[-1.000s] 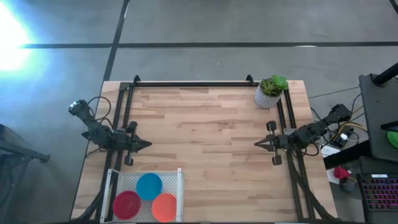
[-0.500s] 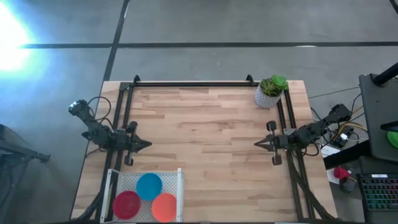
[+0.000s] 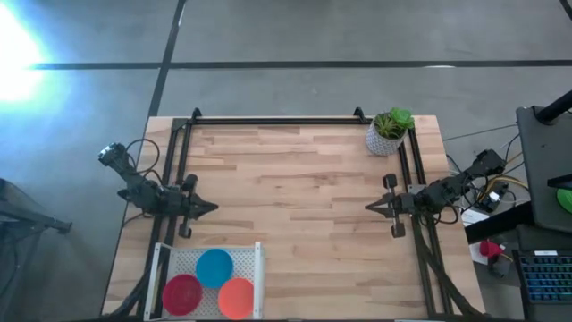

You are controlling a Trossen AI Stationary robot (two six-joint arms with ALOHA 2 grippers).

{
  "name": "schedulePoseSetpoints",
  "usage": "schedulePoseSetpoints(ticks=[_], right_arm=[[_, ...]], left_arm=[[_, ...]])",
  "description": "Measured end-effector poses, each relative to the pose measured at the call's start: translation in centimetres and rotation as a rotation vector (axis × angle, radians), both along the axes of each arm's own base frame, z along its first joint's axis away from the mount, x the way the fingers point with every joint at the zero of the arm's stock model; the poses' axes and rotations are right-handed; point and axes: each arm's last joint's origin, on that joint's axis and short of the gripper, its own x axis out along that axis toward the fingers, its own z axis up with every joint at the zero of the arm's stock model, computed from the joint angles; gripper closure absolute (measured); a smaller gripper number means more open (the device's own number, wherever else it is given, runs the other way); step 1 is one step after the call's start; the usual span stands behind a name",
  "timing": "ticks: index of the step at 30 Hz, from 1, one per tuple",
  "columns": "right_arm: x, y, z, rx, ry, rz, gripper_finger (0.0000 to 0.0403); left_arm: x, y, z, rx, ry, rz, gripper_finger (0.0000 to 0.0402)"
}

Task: Pick & Place Mini bowls
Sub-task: Return to Home Position

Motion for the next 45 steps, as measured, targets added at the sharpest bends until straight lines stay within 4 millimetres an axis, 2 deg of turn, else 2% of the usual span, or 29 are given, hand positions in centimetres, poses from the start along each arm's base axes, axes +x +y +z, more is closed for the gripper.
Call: schedulePoseSetpoints(ticks=[45], right_arm=[[0.00, 0.00, 0.01, 0.015, 0.001, 0.000, 0.0394]], left_arm=[[0.01, -0.01, -0.09, 0.004, 0.004, 0.000, 0.0402]])
